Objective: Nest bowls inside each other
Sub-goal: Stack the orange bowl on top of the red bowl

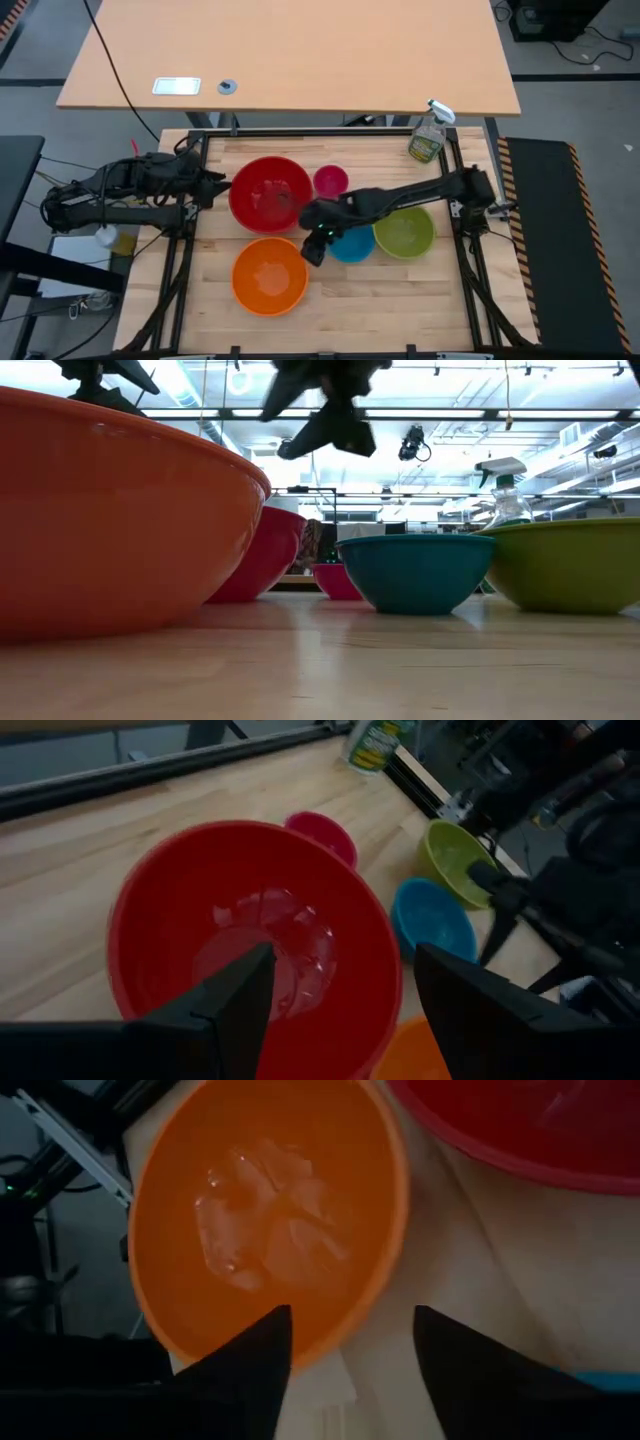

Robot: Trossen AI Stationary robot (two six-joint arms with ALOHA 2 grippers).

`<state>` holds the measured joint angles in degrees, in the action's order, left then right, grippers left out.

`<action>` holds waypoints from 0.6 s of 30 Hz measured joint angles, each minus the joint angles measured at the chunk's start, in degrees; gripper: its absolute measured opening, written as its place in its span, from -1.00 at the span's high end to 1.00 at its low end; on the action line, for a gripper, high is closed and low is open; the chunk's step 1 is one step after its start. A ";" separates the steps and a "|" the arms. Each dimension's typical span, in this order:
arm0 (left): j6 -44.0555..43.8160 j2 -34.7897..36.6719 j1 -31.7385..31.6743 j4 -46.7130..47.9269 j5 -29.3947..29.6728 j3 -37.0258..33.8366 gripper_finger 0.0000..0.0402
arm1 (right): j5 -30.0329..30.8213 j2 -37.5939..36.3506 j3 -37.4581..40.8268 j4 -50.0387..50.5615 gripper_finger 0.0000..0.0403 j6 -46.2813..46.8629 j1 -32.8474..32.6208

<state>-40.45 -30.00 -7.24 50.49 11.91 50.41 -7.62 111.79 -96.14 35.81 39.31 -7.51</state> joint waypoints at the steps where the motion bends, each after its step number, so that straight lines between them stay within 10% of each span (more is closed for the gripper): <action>1: 0.16 0.00 -0.01 0.00 -0.38 0.00 -0.22 | 0.09 1.14 -1.03 0.05 -0.17 0.04 -0.28; 18: 2.42 0.00 -0.03 0.00 -0.45 0.00 -0.22 | 11.08 12.06 -5.15 -2.43 -0.09 0.76 -3.97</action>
<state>-38.03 -30.00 -7.27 50.49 11.46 50.41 3.46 123.86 -101.30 33.38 40.07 -11.49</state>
